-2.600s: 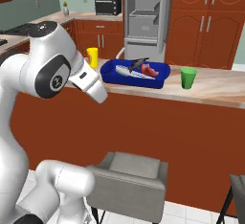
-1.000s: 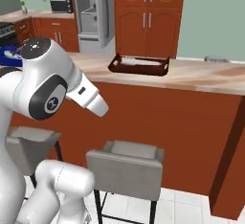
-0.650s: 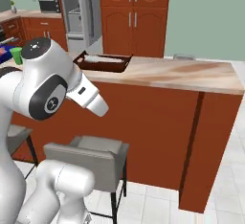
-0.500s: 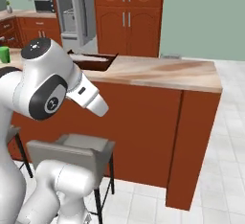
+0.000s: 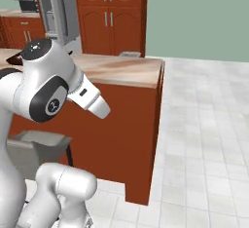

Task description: Gather the sweet potato and avocado from the fridge and place them on a tray on the dining counter. Then gather the steak and fish from the fridge and place them on the other tray.

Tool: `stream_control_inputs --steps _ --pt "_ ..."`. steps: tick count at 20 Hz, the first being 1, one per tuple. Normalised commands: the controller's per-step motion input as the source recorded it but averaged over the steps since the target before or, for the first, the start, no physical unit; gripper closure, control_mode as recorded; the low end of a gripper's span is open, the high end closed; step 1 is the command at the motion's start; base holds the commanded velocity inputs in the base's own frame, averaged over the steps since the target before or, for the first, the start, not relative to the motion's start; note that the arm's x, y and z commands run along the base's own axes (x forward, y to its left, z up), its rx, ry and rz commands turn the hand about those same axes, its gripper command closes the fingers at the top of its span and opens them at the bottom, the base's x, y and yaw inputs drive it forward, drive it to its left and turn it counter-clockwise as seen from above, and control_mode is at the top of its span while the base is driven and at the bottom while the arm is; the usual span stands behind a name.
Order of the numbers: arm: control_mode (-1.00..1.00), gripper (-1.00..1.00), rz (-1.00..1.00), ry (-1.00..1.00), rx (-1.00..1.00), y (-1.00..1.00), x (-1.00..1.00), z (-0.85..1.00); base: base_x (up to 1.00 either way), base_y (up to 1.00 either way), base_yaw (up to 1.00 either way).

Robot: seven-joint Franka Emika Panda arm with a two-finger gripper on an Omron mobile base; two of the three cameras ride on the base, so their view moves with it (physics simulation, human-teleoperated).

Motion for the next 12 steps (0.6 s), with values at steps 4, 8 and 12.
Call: stream_control_inputs --steps 4,8,12 --pt "1.00 -1.00 0.00 0.00 0.00 0.00 0.00 0.00 0.07 -1.00 0.00" --pt "1.00 -1.00 0.00 0.00 0.00 0.00 0.00 0.00 0.35 -1.00 0.01" --pt "1.00 -1.00 0.00 0.00 0.00 0.00 0.00 0.00 0.64 -1.00 0.04"
